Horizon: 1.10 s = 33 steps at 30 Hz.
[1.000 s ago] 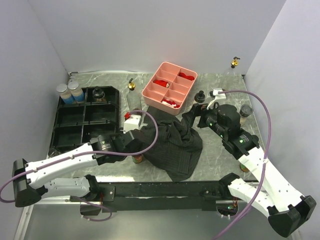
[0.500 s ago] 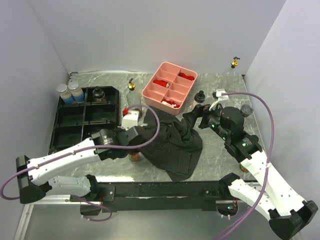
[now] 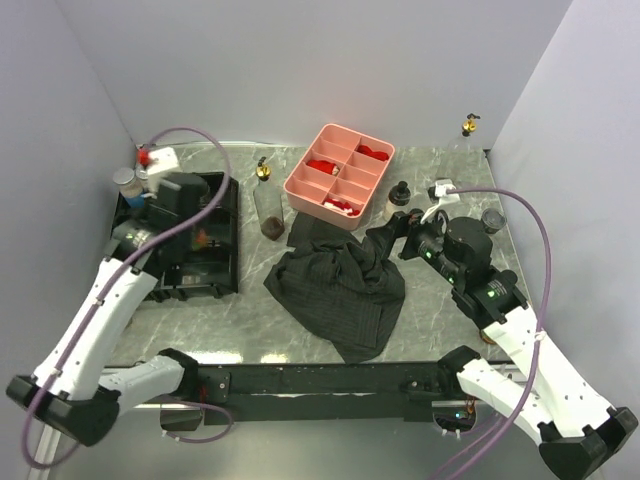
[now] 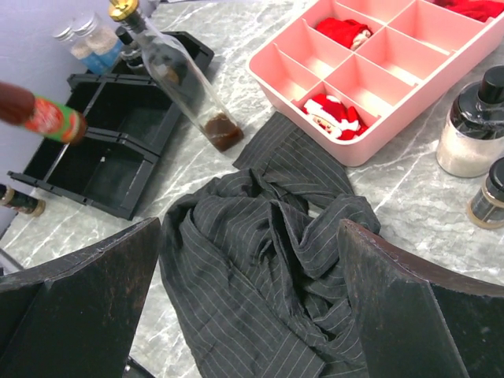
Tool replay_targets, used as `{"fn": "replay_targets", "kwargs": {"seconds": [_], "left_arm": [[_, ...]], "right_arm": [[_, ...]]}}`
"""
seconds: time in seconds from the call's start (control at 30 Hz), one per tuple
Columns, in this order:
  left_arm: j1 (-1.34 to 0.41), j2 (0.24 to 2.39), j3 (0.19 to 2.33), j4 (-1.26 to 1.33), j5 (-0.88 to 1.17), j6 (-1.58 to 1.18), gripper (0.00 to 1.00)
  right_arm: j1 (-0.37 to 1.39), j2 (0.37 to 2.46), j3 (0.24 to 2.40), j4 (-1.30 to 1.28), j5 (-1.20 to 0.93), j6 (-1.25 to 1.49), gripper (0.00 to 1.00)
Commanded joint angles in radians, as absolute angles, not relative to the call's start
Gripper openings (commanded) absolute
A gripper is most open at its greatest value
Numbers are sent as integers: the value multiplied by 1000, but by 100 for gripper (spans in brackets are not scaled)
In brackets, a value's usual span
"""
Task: Organize the condiment bottles
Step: Place the bottle in the storage box.
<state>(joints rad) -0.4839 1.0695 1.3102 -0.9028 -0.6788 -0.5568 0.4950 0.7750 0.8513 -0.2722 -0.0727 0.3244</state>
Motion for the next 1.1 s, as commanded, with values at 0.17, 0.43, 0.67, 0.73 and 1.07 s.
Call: {"fn": "replay_targets", "kwargs": {"seconds": [0.17, 0.43, 0.67, 0.73, 1.07], "left_arm": [[58, 1130, 1342, -546, -419, -321, 1], [221, 1252, 1318, -344, -279, -318, 1], [244, 1338, 1299, -312, -247, -318, 1], [252, 1351, 1290, -304, -253, -322, 1], [342, 1419, 1269, -232, -316, -356, 1]], "right_arm": [[500, 724, 802, -199, -159, 356, 100], [499, 697, 779, -178, -196, 383, 100], [500, 689, 764, -152, -206, 387, 100], [500, 692, 767, -150, -207, 388, 100], [500, 680, 752, -138, -216, 390, 100]]}}
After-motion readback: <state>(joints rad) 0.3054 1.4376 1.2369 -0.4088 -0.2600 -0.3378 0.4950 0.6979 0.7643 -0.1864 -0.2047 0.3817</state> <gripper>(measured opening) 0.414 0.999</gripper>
